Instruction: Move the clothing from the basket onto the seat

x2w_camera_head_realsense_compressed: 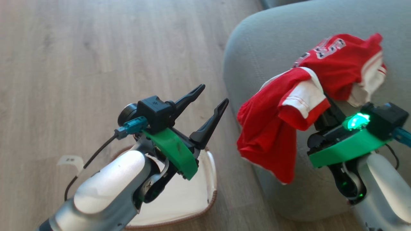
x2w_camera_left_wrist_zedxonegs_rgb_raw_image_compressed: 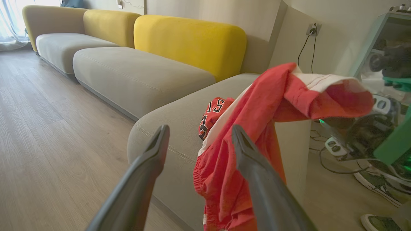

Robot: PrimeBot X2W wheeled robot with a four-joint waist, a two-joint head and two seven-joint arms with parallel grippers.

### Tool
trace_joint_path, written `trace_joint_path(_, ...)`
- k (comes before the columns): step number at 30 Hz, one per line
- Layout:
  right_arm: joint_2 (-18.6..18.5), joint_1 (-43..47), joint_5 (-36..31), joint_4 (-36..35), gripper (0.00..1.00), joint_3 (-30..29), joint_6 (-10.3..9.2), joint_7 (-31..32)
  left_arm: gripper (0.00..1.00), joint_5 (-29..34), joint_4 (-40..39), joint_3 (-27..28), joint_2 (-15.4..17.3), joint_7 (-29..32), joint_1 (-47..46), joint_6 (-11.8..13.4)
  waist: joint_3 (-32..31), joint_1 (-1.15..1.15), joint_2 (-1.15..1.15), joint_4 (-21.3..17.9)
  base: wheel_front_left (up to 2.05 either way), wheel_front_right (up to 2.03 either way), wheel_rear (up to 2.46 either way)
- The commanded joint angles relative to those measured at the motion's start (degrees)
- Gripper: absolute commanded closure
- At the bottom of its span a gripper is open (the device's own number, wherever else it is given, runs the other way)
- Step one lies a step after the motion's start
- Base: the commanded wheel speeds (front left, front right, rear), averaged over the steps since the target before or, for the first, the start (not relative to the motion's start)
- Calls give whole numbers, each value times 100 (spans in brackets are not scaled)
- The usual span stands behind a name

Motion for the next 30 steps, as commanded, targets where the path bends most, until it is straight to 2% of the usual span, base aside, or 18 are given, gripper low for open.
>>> trace_joint_path(1,-71,24,-62,-341,100,-64,41,-47,0,67,-142,234,160,-50,-234,-28,50,0,0,-239,0,0,0)
trace_joint_path(11,50,274,-151,-787,100,-301,41,-37,0,166,-152,176,178,-144,-304,-77,185,0,0,-780,0,0,0)
trace_joint_path(21,133,404,-252,-1136,100,-507,41,16,0,303,-275,54,165,-208,-211,54,293,0,0,-1249,0,0,0)
trace_joint_path(30,132,423,-286,-1333,100,-632,41,47,0,318,-291,4,152,-195,-246,59,380,0,0,-1349,0,0,0)
